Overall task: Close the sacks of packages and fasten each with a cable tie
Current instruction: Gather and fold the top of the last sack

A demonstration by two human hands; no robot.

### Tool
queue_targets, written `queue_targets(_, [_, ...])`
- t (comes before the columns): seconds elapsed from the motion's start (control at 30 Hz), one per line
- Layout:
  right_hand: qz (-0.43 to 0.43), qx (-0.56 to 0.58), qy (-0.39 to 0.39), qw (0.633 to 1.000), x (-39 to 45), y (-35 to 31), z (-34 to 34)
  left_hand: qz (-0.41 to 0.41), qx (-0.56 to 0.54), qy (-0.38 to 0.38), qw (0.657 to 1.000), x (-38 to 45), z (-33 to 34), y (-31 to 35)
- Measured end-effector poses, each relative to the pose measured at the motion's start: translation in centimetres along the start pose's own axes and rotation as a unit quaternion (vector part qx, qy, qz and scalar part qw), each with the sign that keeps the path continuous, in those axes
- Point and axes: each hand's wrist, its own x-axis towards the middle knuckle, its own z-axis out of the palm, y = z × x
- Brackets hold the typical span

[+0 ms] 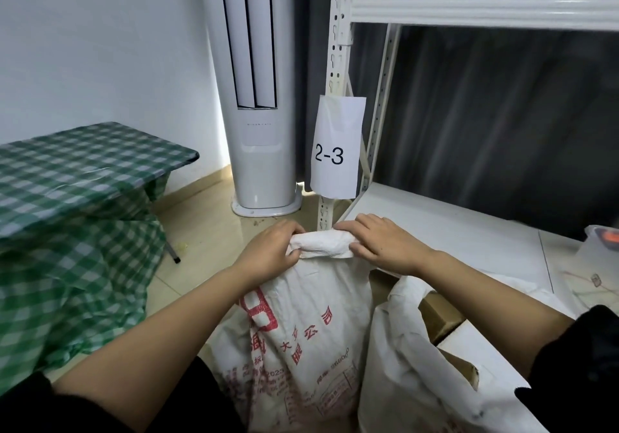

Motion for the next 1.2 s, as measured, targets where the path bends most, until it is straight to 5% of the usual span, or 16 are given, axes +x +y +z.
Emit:
queue_targets(0.2, [0.059, 0.130, -0.101, 0.985, 2.1, -2.8, -1.1, 0.139, 0.158, 0.060, 0.976, 0.4, 0.5, 2.2])
queue_targets(0.3, [0.038, 0.071, -0.150, 0.985, 2.9, -4.3, -0.8, 0.181, 0.198, 0.074, 0.960, 0.4, 1.2, 3.1])
queue_targets(0.43, [-0.031, -0.090, -0.030, 0.995, 2.2, -3.8, 0.5, 0.070, 0.130, 0.036, 0.988, -0.5, 1.5, 1.3])
queue_targets(0.6, [-0.105, -0.217, 0.112, 0.964, 0.4, -2.9, 2.8, -0.019, 0.143, -0.088, 0.986, -2.2, 1.9, 0.3])
queue_targets(0.83, [-0.065, -0.234, 0.182, 0.953, -0.4, -1.8, 3.6, 0.098, 0.306, 0.023, 0.947, -2.6, 1.5, -1.1])
queue_targets(1.03, [0.004, -0.200, 0.102, 0.974, -0.8, -1.0, 3.8, 0.074, 0.131, -0.017, 0.988, -3.1, 1.3, -0.4])
queue_targets(1.2, [0.065, -0.109, 0.030, 0.991, -0.9, -1.9, 2.9, -0.038, -0.121, -0.084, 0.988, -2.3, 0.9, -0.8])
